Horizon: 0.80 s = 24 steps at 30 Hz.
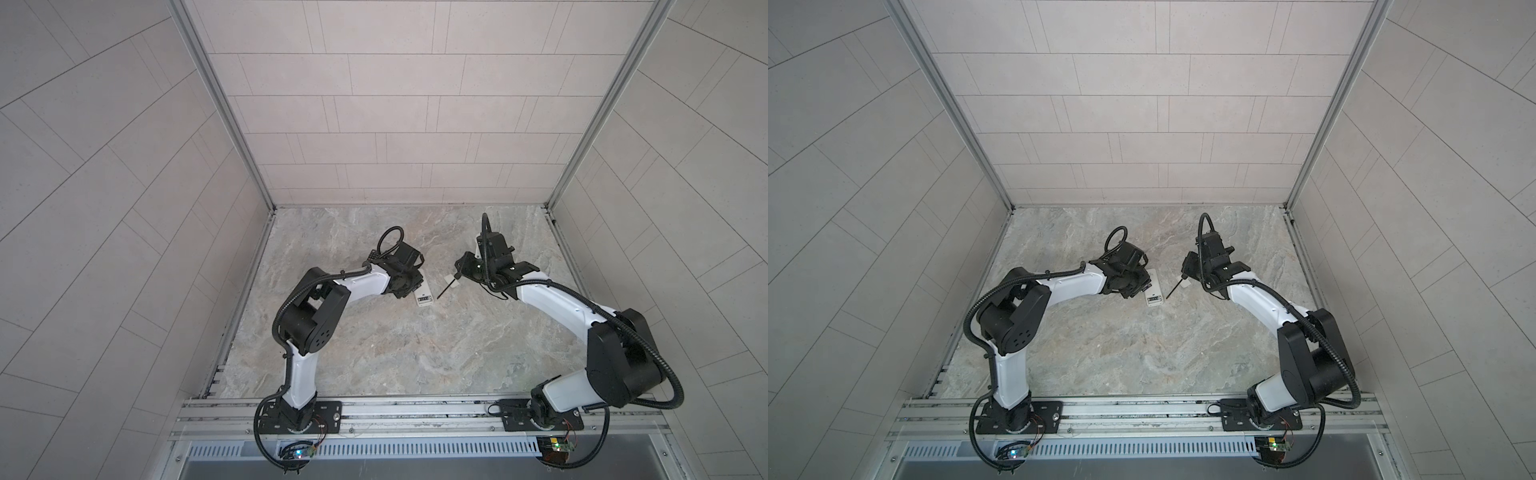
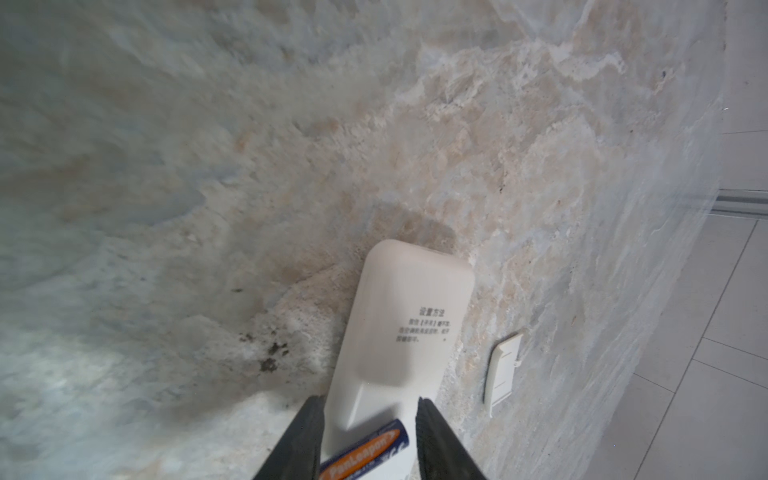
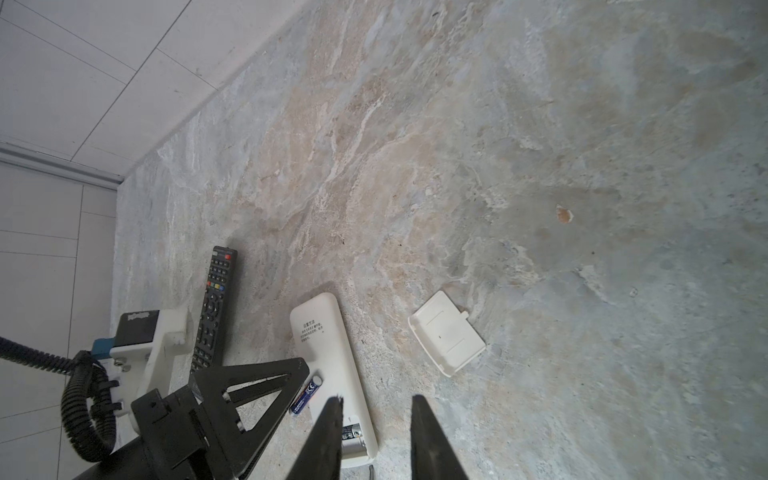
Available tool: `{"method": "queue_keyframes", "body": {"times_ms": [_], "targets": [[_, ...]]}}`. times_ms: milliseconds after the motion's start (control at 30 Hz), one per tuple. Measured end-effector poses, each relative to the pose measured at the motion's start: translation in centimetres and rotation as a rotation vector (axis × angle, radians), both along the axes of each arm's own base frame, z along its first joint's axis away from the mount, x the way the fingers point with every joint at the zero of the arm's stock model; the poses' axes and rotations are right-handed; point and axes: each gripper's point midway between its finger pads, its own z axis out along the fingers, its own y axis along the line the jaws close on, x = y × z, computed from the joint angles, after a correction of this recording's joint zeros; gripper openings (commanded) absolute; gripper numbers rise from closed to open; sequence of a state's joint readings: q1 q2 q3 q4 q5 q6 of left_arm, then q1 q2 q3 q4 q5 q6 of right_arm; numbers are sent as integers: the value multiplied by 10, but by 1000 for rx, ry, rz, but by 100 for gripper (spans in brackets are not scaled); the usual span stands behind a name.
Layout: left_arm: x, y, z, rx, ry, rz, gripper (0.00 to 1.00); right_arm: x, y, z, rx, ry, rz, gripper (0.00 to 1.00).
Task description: Unload the batteries from the remote control
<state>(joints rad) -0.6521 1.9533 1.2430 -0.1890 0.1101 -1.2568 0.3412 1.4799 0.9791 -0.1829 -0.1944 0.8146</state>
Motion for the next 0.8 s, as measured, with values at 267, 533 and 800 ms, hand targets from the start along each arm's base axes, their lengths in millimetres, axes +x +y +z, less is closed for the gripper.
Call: {"method": "queue_keyframes", "body": {"times_ms": [267,533,800], "targets": [[-1,28,11,115,10,-19,68,2,1,2,-8,-5,10,0],[7,32,36,185,-29,-93,73,4,7,4,-17,-11,32,0],[28,5,55,271,-32,-271,75,6,7,8,-35,-23,38,0]]}}
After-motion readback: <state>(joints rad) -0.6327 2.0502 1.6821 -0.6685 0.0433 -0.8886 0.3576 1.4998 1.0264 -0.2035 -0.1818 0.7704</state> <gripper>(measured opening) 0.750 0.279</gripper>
